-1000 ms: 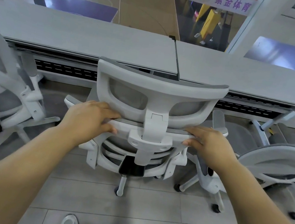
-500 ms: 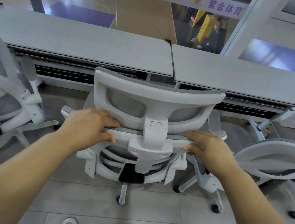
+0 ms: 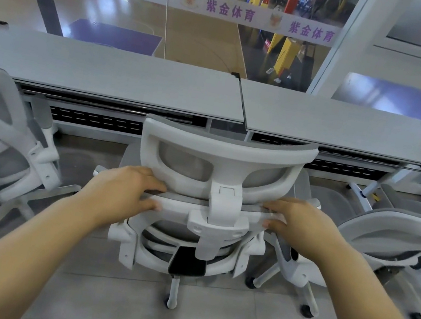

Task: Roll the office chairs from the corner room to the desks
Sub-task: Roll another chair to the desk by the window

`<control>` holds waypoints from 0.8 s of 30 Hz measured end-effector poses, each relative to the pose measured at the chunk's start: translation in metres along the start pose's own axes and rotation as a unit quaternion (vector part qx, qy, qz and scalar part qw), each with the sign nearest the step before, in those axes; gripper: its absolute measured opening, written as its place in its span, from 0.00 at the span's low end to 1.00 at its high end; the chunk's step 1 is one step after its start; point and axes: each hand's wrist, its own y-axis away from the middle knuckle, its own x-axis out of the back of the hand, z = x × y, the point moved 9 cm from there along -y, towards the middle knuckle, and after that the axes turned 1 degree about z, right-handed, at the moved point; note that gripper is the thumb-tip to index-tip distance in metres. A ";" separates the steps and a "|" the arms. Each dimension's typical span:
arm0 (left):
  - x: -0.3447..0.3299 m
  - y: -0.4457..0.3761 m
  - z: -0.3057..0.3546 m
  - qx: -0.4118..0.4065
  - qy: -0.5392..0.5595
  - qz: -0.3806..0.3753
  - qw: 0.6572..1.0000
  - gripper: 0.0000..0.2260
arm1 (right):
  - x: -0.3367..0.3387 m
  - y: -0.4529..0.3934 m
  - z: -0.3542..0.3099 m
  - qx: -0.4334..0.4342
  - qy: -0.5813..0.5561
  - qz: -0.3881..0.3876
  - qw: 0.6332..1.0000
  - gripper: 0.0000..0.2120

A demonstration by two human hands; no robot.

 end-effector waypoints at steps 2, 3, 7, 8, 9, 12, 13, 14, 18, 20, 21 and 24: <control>0.008 0.001 -0.009 0.000 -0.013 -0.013 1.000 0.13 | 0.009 0.003 -0.010 -0.006 0.031 -0.030 0.999 0.17; 0.012 0.001 -0.015 -0.001 -0.015 -0.022 1.000 0.13 | 0.014 0.004 -0.016 -0.008 0.036 -0.043 0.998 0.17; 0.022 0.004 -0.046 -0.001 -0.016 -0.061 0.998 0.13 | 0.030 0.010 -0.056 0.002 0.021 -0.069 0.997 0.17; 0.026 0.006 -0.056 0.002 -0.014 -0.063 0.998 0.13 | 0.033 0.011 -0.069 0.007 0.018 -0.071 0.997 0.17; 0.030 0.008 -0.066 0.004 -0.011 -0.059 0.998 0.14 | 0.036 0.011 -0.082 0.012 0.016 -0.071 0.997 0.17; 0.042 0.018 -0.102 0.006 -0.010 -0.057 0.998 0.16 | 0.039 0.009 -0.128 0.027 0.021 -0.078 0.996 0.17; 0.045 0.022 -0.116 0.007 -0.010 -0.057 0.998 0.16 | 0.039 0.007 -0.146 0.034 0.024 -0.080 0.996 0.17; 0.047 0.028 -0.132 0.011 -0.007 -0.061 0.998 0.17 | 0.038 0.003 -0.165 0.041 0.027 -0.080 0.996 0.18; 0.062 0.055 -0.202 0.034 -0.001 -0.062 0.997 0.19 | 0.029 -0.022 -0.242 0.066 0.037 -0.084 0.994 0.21; 0.070 0.071 -0.240 0.052 -0.010 -0.059 0.997 0.19 | 0.021 -0.039 -0.284 0.085 0.046 -0.091 0.991 0.22; 0.074 0.079 -0.261 0.066 -0.009 -0.053 0.996 0.18 | 0.018 -0.049 -0.306 0.099 0.051 -0.092 0.990 0.23; 0.082 0.104 -0.326 0.125 -0.003 -0.049 0.991 0.17 | 0.007 -0.079 -0.370 0.146 0.075 -0.098 0.982 0.24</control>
